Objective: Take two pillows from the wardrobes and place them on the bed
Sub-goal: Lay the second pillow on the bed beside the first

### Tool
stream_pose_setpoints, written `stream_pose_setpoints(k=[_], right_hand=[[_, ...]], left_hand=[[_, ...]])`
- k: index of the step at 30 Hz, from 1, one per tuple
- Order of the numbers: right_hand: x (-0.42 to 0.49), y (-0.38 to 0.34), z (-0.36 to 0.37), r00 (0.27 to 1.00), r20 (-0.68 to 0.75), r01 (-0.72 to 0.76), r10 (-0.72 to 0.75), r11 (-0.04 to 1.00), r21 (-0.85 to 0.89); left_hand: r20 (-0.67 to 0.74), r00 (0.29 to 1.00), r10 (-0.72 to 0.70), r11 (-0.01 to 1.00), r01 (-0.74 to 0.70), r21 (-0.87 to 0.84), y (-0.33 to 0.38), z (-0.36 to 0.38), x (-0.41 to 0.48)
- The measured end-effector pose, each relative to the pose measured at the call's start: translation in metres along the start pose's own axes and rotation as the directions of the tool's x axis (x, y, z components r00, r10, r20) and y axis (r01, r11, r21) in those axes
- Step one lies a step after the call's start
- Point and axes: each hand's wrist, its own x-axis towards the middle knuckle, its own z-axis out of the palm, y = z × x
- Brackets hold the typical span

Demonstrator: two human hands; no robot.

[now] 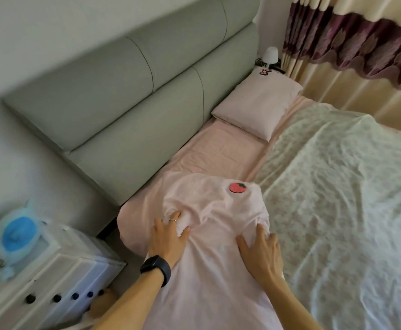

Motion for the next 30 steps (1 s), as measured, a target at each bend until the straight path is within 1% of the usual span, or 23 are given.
stream_pose_setpoints(k=[6,9,14,19,24,27,30], right_hand=[[0.088,-0.044,0.001,0.999,0.006,-0.042,0.041,0.998,0.057],[0.115,-0.06,0.004,0.995,0.026,-0.095,0.093,0.992,0.083],[0.162,-0.078,0.012,0.985,0.027,-0.171,0.169,0.978,0.117],[0.233,-0.105,0.023,0.968,0.003,-0.251,0.252,0.962,0.11],[0.317,-0.135,0.042,0.943,-0.073,-0.31,0.323,0.939,0.149],[0.367,-0.154,0.06,0.931,-0.129,-0.309,0.341,0.926,0.218],[0.41,-0.164,0.083,0.925,-0.136,-0.309,0.354,0.912,0.272]], left_hand=[[0.018,1.0,-0.005,1.0,0.005,0.013,0.016,-0.004,0.097],[0.035,0.999,0.005,0.999,-0.006,0.034,0.025,-0.004,0.137],[0.097,0.994,0.054,0.996,-0.06,0.061,0.038,0.002,0.206],[0.158,0.98,0.122,0.99,-0.132,0.048,0.059,0.015,0.303],[0.153,0.964,0.219,0.973,-0.227,0.041,0.078,0.035,0.409],[0.131,0.953,0.273,0.96,-0.279,0.027,0.083,0.047,0.473],[0.094,0.949,0.3,0.951,-0.305,0.044,0.081,0.062,0.528]])
